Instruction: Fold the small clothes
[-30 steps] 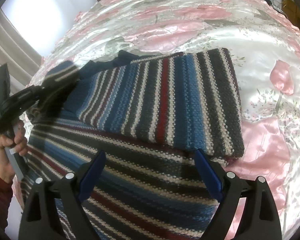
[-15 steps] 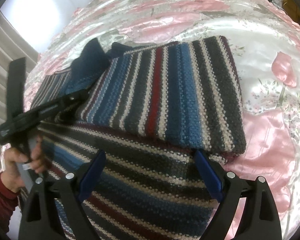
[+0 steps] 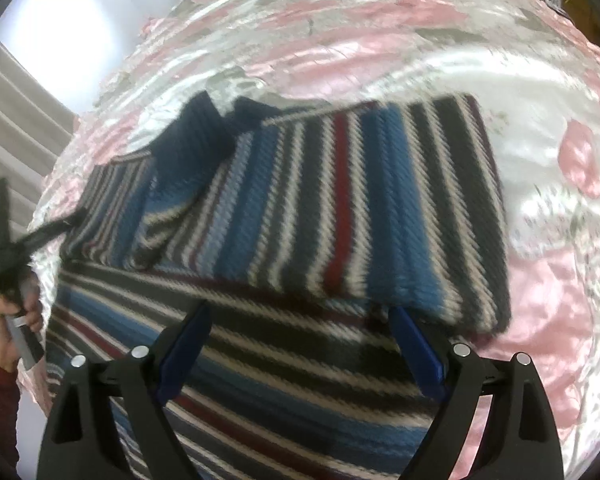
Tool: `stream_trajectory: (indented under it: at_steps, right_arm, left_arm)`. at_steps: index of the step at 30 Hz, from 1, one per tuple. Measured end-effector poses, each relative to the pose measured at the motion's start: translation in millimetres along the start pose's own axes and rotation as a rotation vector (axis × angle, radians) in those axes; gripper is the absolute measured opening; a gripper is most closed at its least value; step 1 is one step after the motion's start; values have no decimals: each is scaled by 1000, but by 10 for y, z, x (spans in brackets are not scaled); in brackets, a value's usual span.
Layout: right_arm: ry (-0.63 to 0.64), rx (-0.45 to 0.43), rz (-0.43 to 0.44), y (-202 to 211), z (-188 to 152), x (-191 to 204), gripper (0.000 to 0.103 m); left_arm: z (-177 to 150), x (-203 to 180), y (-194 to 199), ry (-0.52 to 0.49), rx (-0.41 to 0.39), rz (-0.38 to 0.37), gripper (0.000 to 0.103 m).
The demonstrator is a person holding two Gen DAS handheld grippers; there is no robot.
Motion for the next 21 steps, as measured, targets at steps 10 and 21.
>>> stream_trajectory:
  at_steps: [10,21]
  right_arm:
    - [157,-28,-81,-54,502,865,87]
    - [259,42,-231,-695,936,1485,50]
  left_arm:
    - [114,269,-445,17,178,-70,49]
    - [113,302,-474,25,179,-119,50]
Point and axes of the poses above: each gripper's, at about its wrist camera, not at the fingertips, and y roughly against the way its jaws point, x to its left, z to its top, the point moved 4 cm from there along -y, roughly the way its jaws point, and after that the axes turned 15 degrees about x, right-handed, at the moved point
